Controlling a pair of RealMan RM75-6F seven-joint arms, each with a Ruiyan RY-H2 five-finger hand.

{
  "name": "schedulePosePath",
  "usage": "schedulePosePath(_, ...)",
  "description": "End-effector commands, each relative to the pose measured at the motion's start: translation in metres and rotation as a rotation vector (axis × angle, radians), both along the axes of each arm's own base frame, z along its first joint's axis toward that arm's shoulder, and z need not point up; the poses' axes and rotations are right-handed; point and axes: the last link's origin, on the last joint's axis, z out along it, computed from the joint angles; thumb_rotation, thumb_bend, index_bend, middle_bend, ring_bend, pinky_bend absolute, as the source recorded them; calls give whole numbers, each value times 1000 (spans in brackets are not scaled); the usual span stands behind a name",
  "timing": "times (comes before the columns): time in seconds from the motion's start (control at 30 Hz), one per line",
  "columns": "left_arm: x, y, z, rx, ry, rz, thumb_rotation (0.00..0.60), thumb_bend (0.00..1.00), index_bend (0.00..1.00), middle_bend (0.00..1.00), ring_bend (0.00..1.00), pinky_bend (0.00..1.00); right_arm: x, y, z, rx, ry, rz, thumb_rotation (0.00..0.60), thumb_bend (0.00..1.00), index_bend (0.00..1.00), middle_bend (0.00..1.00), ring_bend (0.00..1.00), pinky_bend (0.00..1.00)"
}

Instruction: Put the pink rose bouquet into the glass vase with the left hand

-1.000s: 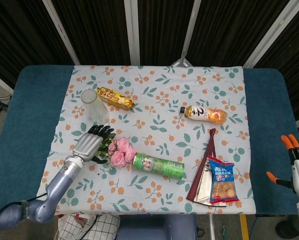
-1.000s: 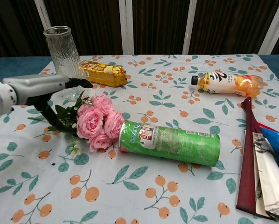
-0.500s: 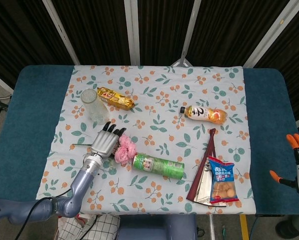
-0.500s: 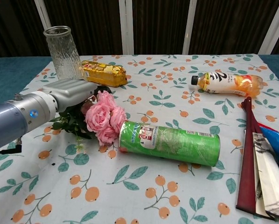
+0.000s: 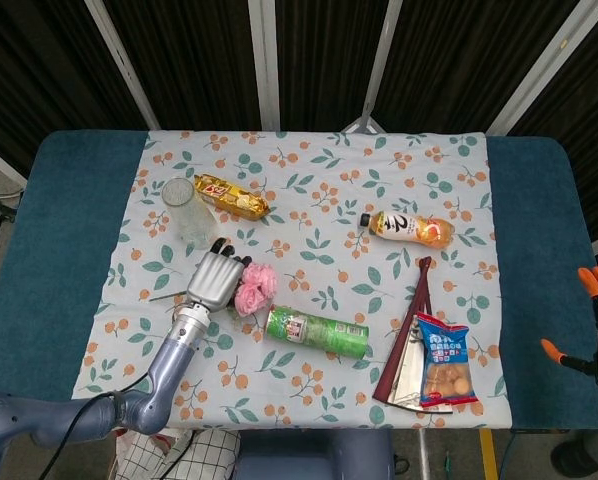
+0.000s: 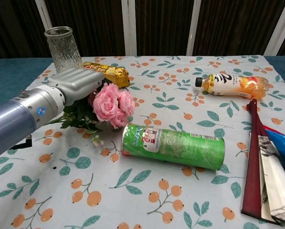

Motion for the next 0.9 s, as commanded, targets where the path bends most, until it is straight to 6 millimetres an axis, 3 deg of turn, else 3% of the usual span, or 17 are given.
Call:
schedulePosePath(0.03,27,-7,27,9,-206,-66,600,395,419,553,276,173,0,0,0,1,-1,-2,600,156,107,0,0,0)
schedulePosePath(0.23,66,-14,85,52,-407,-184,600,394,420,554,276,174,-2,0,0,-6,-2,-12,600,155,107,0,0,0)
schedulePosePath(0.37,100,-15,140,71,-623,-228,600,394,420,556,277,174,-4,-2,-1,-6,-6,-25,600,156,107,0,0,0)
schedulePosePath(0.57,117,7,214,261,-641,-294,600,394,424,565,294,174,-9,-5,-1,-16,-10,-38,600,156,107,0,0,0)
schedulePosePath(0.7,113,25,239,309,-732,-286,600,394,424,563,294,174,-12,-7,0,-29,-16,-42,600,156,115,0,0,0)
schedulePosePath(0.9,97,55,250,332,-873,-241,600,394,424,562,296,174,-16,-10,0,-45,-19,-58,600,155,117,0,0,0)
